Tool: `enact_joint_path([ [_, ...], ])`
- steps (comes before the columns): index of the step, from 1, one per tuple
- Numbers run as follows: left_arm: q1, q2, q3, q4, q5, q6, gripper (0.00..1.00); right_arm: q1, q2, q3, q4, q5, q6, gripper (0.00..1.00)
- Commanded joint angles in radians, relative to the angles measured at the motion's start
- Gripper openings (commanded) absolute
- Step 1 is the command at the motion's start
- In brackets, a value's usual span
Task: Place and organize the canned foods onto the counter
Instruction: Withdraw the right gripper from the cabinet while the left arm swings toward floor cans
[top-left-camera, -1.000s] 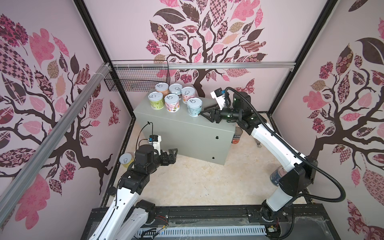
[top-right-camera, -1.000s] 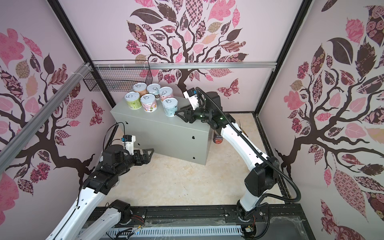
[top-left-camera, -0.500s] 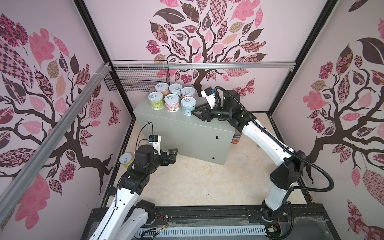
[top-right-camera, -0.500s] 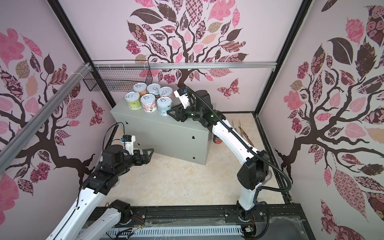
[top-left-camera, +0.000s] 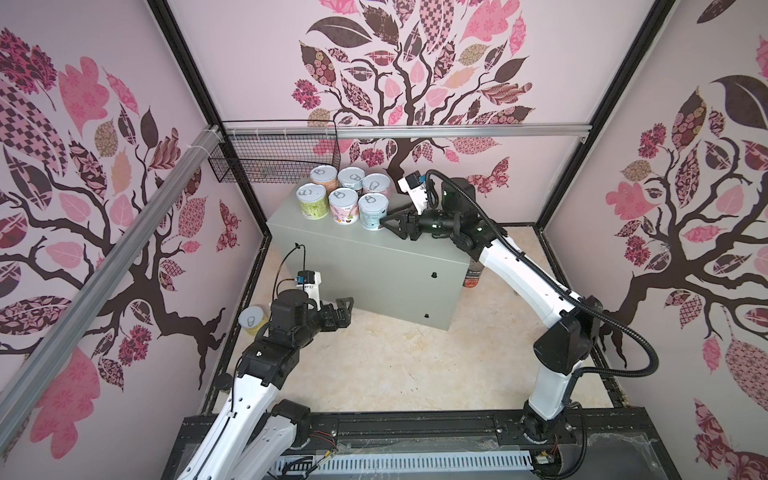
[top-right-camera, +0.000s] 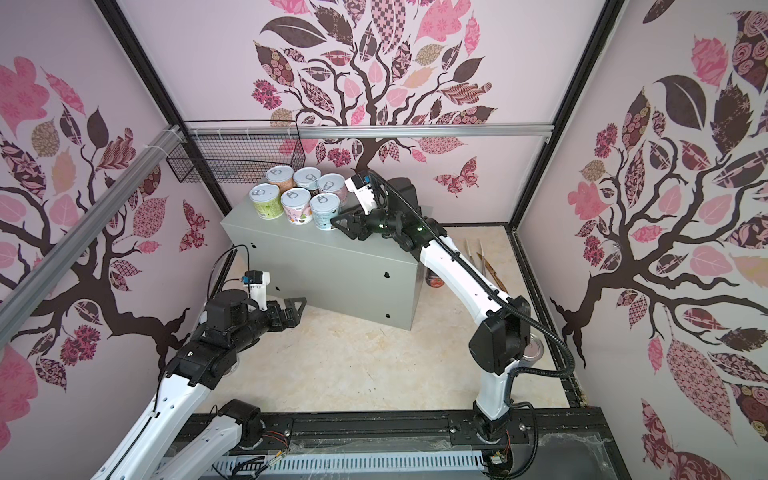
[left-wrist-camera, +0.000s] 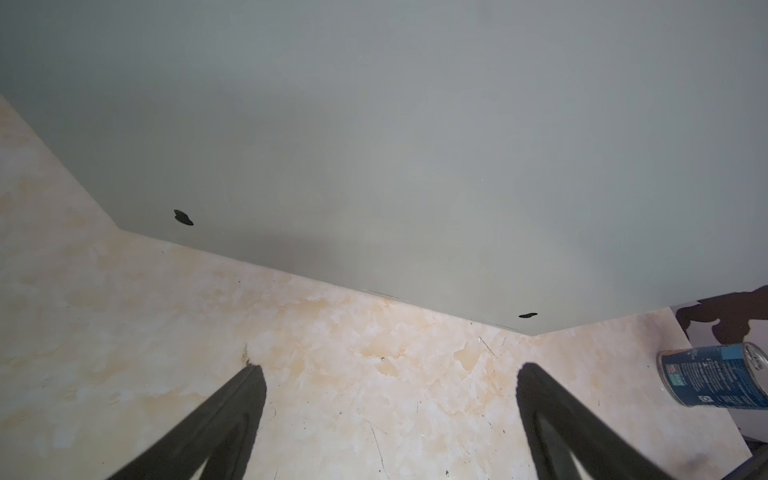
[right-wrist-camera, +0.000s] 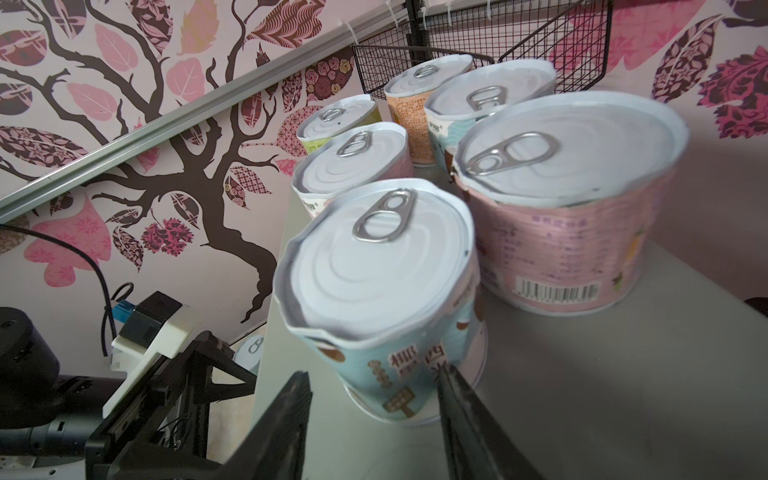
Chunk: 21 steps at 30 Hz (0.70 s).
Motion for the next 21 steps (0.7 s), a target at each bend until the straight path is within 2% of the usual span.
enact_joint_path([
  [1,0.003,0.006,0.021,-0.034,-0.081,-0.024,0.98,0.006,0.012,0.029,-0.032,0.009,0.005,0.62],
  [3,0.003,0.005,0.026,-0.037,-0.140,-0.047,0.98,0.006,-0.011,0.036,-0.035,0.018,0.003,0.67],
  [11,0.003,0.063,0.125,-0.157,-0.340,-0.076,0.98,0.007,-0.124,0.023,-0.068,0.055,0.003,0.76],
  [21,0.003,0.160,0.242,-0.395,-0.644,-0.300,0.98,0.007,-0.376,-0.151,-0.048,0.160,0.046,0.84],
])
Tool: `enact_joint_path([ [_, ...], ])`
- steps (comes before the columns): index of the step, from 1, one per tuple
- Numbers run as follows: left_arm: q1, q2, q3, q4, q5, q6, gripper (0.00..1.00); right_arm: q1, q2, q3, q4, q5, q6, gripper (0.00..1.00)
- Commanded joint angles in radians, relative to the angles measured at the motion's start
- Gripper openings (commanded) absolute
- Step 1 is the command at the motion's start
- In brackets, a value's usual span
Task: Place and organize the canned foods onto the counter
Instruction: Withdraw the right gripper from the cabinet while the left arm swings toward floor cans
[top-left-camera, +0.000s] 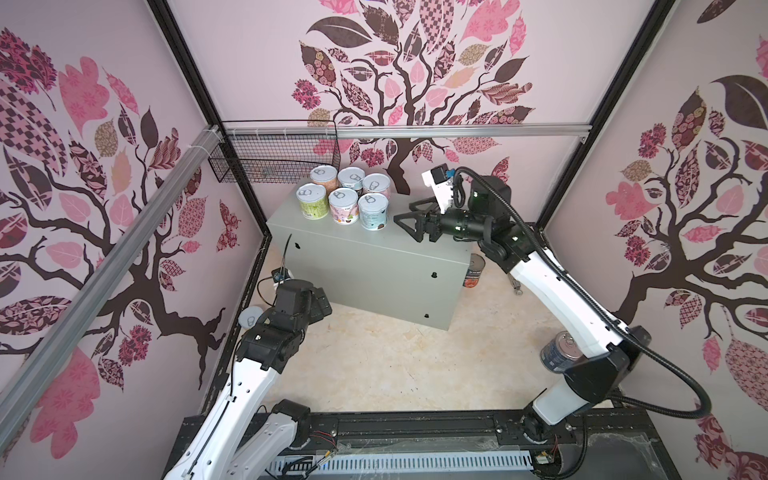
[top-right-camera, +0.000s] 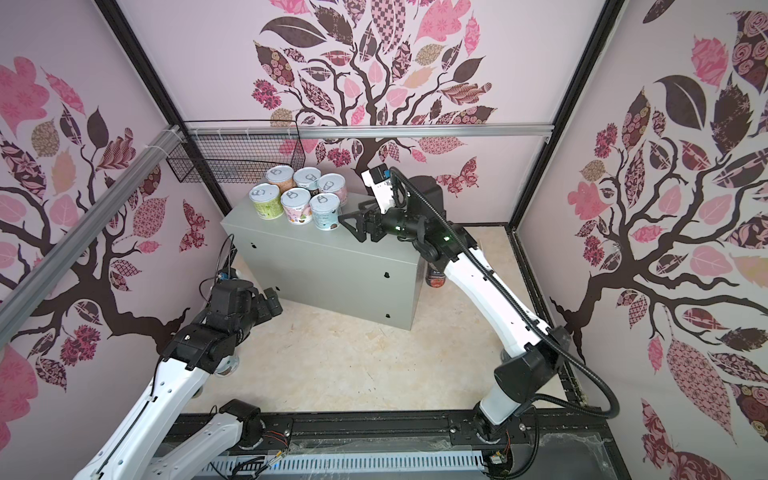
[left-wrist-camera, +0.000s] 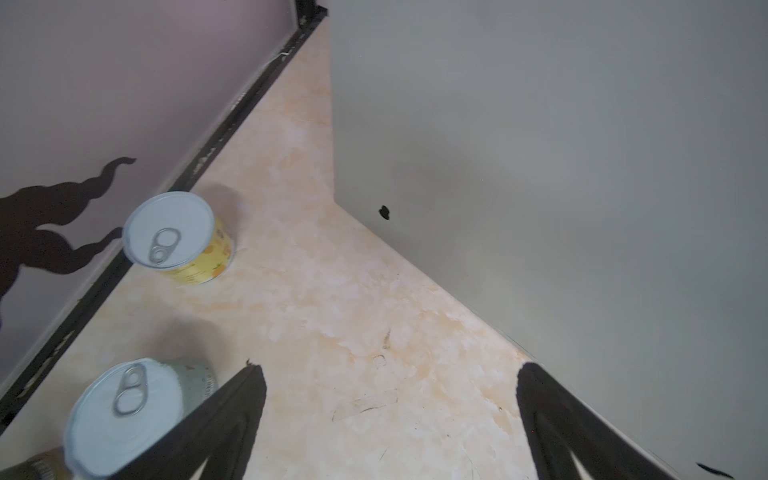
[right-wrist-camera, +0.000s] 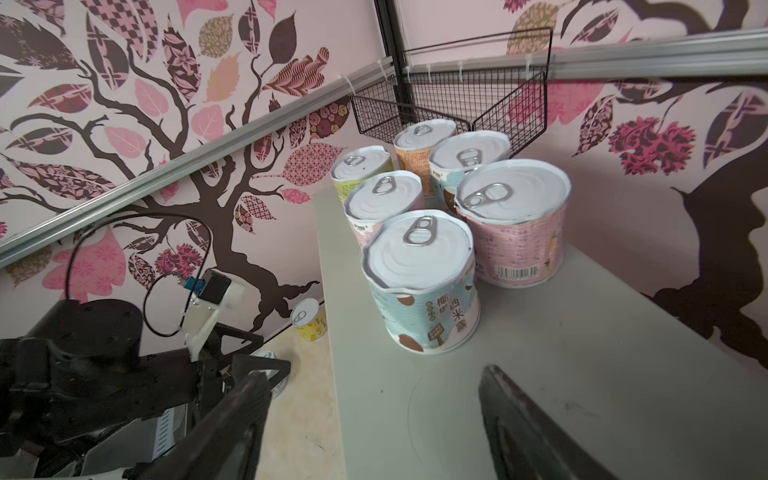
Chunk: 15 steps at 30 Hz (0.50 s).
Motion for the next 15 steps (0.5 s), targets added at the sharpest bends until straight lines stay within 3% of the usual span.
enact_joint_path([
  [1,0.003,0.050,0.071,-0.147,-0.168,-0.124,0.98,0.003,-0.120,-0.047,0.005,0.056,0.027,0.85],
  [8,0.008,0.157,0.137,-0.320,-0.327,-0.313,0.98,0.004,-0.315,-0.233,-0.020,0.203,0.111,0.94],
  [15,0.079,0.210,0.142,-0.420,-0.339,-0.475,0.98,0.002,-0.539,-0.454,-0.074,0.423,0.206,1.00],
])
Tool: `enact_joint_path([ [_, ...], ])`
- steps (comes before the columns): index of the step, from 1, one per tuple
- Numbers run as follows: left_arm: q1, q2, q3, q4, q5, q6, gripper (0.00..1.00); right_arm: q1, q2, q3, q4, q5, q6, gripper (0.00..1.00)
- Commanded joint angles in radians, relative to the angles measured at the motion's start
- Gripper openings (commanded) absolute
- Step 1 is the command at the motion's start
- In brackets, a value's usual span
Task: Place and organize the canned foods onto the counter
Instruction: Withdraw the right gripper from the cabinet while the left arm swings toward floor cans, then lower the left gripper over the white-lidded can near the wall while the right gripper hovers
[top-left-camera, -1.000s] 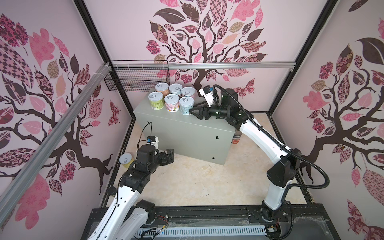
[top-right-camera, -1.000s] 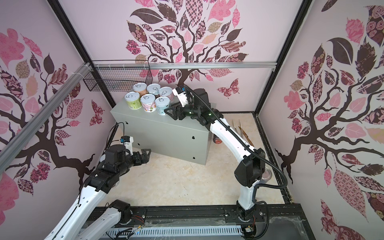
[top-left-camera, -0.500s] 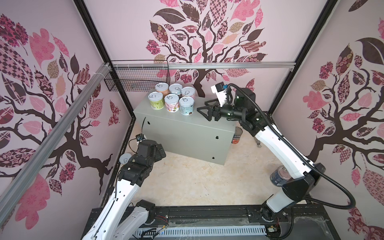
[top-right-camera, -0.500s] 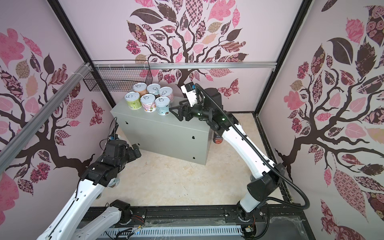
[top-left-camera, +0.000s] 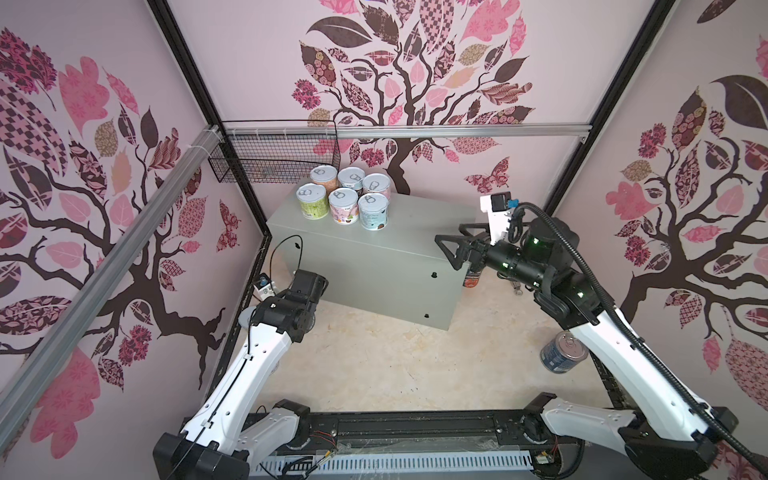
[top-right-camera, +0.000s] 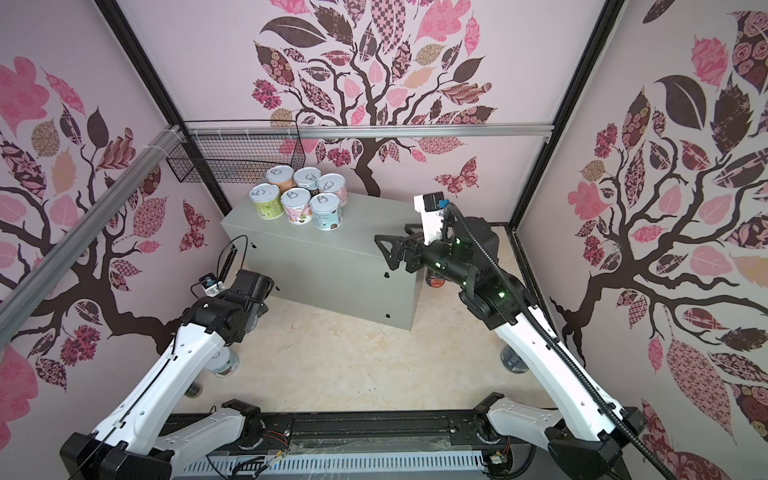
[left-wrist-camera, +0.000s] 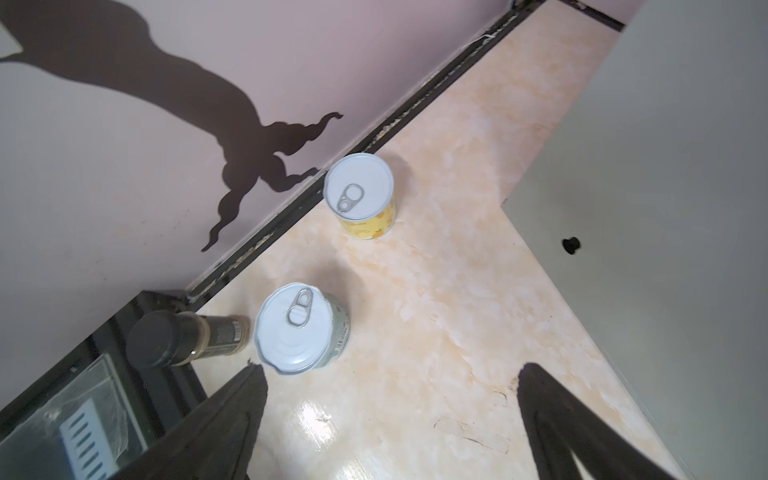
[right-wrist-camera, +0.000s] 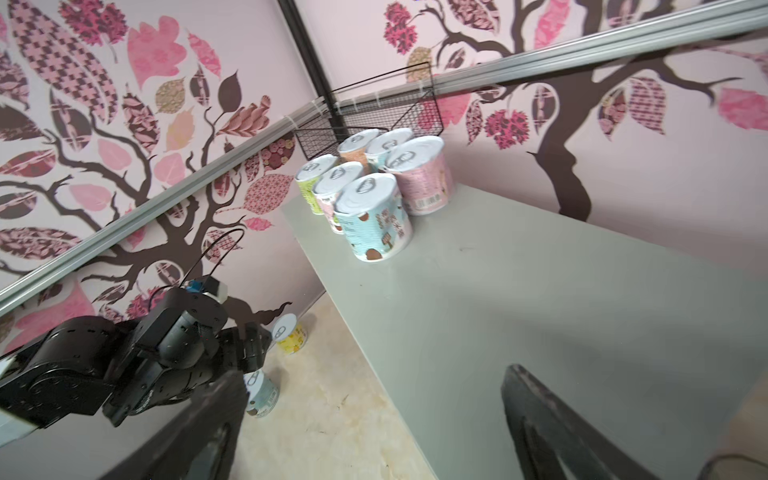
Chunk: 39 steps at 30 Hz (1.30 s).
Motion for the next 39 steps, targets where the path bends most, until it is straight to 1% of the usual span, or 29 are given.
enact_joint_path([
  [1,0.062,0.001,0.029,-0.080,-0.012,-0.117,0.98,0.001,-0.111,-0.056,-0.053,0.144,0.061,1.00],
  [3,0.109,-0.012,0.006,-0.064,0.021,-0.133,0.98,0.001,-0.166,-0.099,-0.081,0.183,0.061,1.00],
  [7,0.221,-0.032,-0.042,0.008,0.090,-0.114,0.98,0.001,-0.279,-0.182,-0.157,0.238,0.050,1.00],
  [12,0.413,-0.005,-0.092,0.061,0.222,-0.106,0.98,0.001,-0.419,-0.322,-0.268,0.321,0.032,1.00],
  [14,0.449,0.015,-0.100,0.072,0.217,-0.117,0.98,0.000,-0.468,-0.394,-0.276,0.347,0.048,1.00],
  [17,0.457,0.051,-0.095,0.069,0.174,-0.148,0.98,0.001,-0.504,-0.486,-0.274,0.355,0.094,1.00],
  [21,0.458,0.097,-0.097,0.068,0.186,-0.203,0.98,0.000,-0.522,-0.587,-0.249,0.393,0.155,1.00],
  [24,0.457,0.126,-0.107,0.068,0.191,-0.249,0.98,0.000,-0.548,-0.657,-0.192,0.407,0.181,1.00],
  [30,0.458,0.162,-0.162,0.133,0.144,-0.275,0.98,-0.018,-0.509,-0.714,-0.150,0.427,0.193,1.00],
  [33,0.458,0.212,-0.182,0.165,0.142,-0.277,0.98,-0.070,-0.511,-0.755,-0.126,0.401,0.203,1.00],
  [36,0.457,0.283,-0.183,0.159,0.137,-0.307,0.98,-0.148,-0.509,-0.812,-0.095,0.341,0.235,1.00],
  [39,0.458,0.329,-0.195,0.187,0.135,-0.316,0.98,-0.164,-0.509,-0.866,-0.055,0.328,0.267,1.00],
])
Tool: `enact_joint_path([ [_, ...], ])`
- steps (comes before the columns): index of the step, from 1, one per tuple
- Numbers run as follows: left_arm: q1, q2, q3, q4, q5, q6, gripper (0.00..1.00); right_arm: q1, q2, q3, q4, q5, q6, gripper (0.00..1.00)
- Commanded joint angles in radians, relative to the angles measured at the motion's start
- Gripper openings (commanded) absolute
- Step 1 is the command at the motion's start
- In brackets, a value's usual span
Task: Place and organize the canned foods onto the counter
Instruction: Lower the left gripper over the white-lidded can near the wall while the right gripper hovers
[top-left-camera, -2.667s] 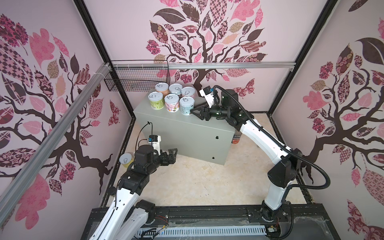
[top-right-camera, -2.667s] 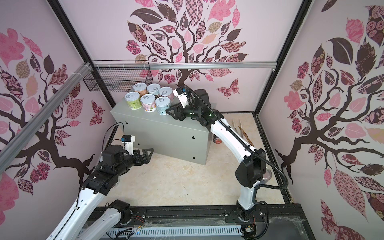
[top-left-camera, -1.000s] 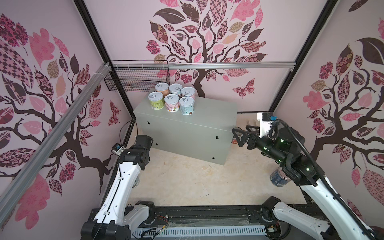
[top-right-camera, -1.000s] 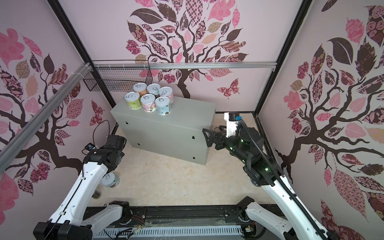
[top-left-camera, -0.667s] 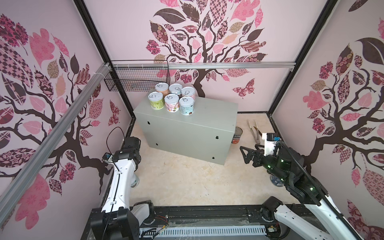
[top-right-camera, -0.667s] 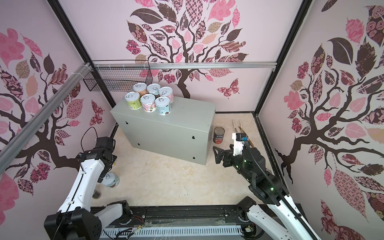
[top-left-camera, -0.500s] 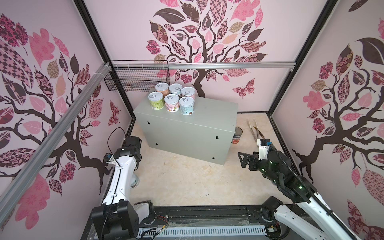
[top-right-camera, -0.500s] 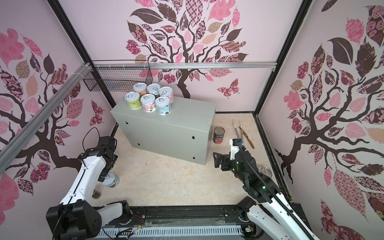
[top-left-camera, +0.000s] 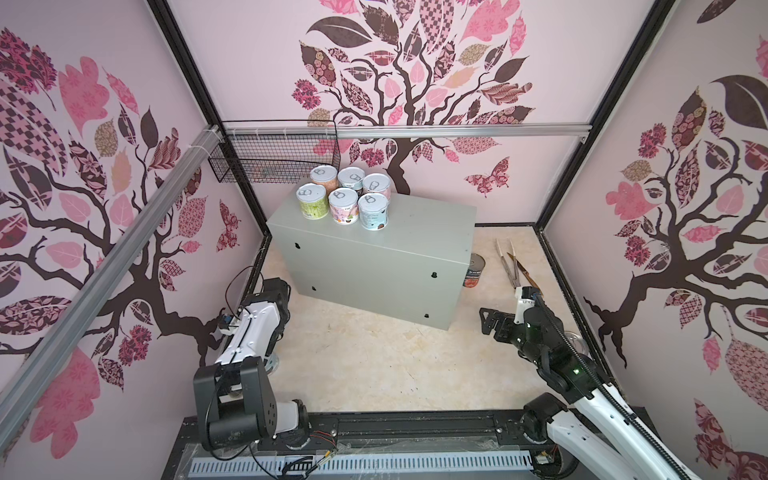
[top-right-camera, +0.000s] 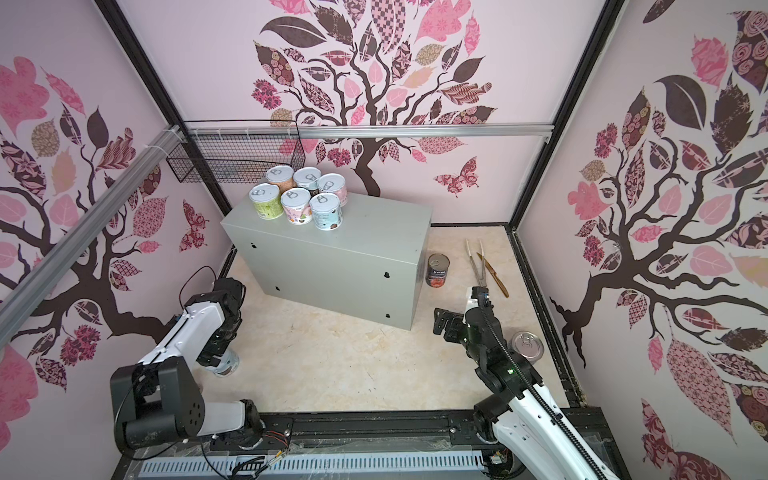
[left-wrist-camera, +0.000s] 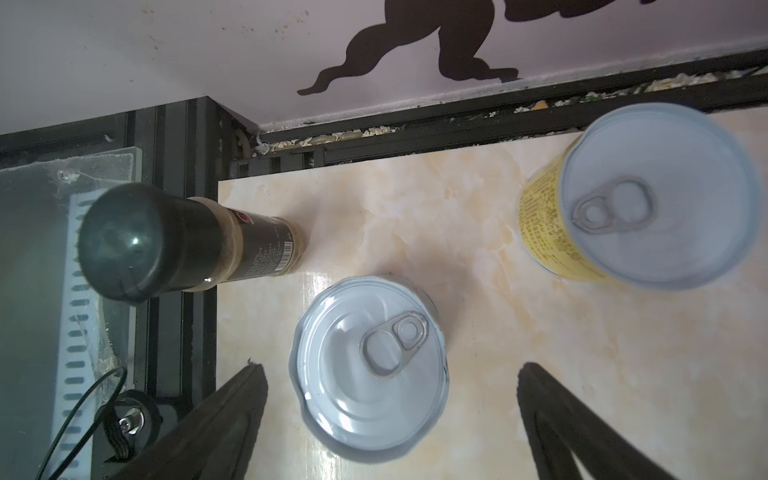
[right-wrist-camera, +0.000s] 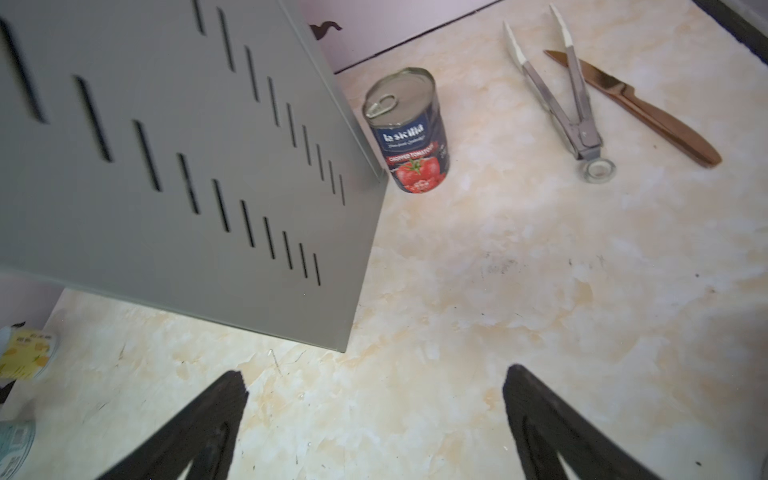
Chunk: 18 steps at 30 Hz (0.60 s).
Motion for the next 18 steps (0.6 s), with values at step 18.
enact_joint_path([
  [18,0.005,0.093,-0.131,0.217,0.019,-0.088,0.97,-0.013,0.115,-0.086,0.183,-0.040,0.020,1.00],
])
